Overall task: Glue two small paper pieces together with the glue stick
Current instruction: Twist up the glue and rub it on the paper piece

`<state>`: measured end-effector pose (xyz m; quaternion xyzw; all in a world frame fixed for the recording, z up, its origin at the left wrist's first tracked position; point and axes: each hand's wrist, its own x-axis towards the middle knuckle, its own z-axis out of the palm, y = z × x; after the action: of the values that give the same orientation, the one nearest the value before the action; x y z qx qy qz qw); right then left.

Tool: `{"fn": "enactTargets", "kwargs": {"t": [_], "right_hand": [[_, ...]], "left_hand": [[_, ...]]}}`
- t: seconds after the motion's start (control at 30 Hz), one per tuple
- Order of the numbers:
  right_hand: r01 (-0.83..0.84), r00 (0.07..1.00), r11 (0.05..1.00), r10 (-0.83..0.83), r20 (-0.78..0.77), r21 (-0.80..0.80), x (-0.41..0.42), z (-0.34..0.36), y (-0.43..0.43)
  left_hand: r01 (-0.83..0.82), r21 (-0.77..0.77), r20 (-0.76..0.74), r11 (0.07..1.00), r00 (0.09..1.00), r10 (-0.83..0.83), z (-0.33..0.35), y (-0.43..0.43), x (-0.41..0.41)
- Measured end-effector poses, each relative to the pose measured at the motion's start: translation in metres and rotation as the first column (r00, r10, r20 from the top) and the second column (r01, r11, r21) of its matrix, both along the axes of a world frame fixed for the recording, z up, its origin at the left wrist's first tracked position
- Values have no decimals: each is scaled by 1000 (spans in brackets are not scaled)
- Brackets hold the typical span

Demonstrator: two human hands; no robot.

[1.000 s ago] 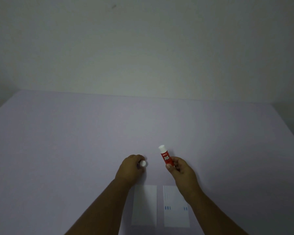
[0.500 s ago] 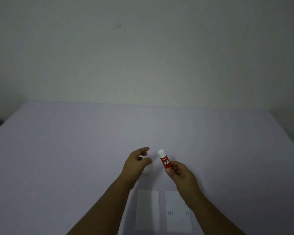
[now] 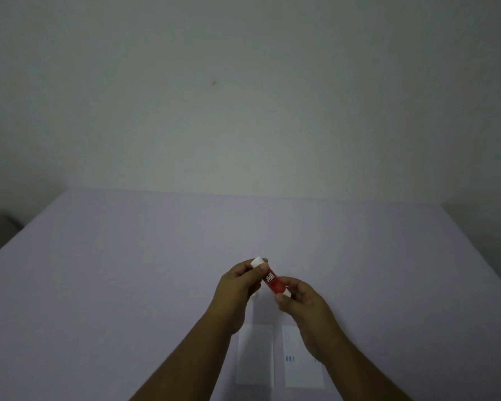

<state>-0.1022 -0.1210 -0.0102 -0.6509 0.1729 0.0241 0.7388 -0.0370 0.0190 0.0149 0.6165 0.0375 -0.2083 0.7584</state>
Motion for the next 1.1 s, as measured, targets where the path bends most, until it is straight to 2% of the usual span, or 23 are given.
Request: {"fn": "enactTargets", "kwargs": {"t": [0.13, 0.23, 0.33, 0.5, 0.6, 0.73, 0.93, 1.03, 1.1], "right_hand": [[79, 997, 953, -70, -40, 291, -10, 12, 3], [104, 986, 886, -33, -161, 453, -16, 20, 6], [62, 977, 907, 29, -209, 416, -18, 22, 10], [58, 998, 953, -43, -56, 298, -22, 21, 12], [102, 985, 887, -27, -171, 451, -24, 24, 15], [118, 953, 878, 31, -302, 463, -26, 27, 18], [119, 990, 883, -71, -121, 454, -26, 31, 15], [137, 969, 868, -18, -246, 477, -25, 35, 17], [116, 954, 894, 21, -300, 433, -25, 36, 17]], "left_hand": [[5, -33, -5, 999, 1000, -5, 8, 6, -9], [28, -35, 19, 999, 999, -28, 14, 10, -14], [48, -1, 61, 999, 997, -48, 20, 13, -18], [10, 31, 70, 999, 997, -12, 22, 14, -22], [40, -9, 69, 999, 997, -39, 23, 14, -24], [95, -8, 69, 995, 993, -94, 23, 12, -26], [-2, -79, 30, 997, 1000, 4, 23, 10, -30], [27, -82, 48, 996, 999, -23, 24, 9, -29], [43, -60, 63, 997, 997, -39, 24, 9, -28]]}}
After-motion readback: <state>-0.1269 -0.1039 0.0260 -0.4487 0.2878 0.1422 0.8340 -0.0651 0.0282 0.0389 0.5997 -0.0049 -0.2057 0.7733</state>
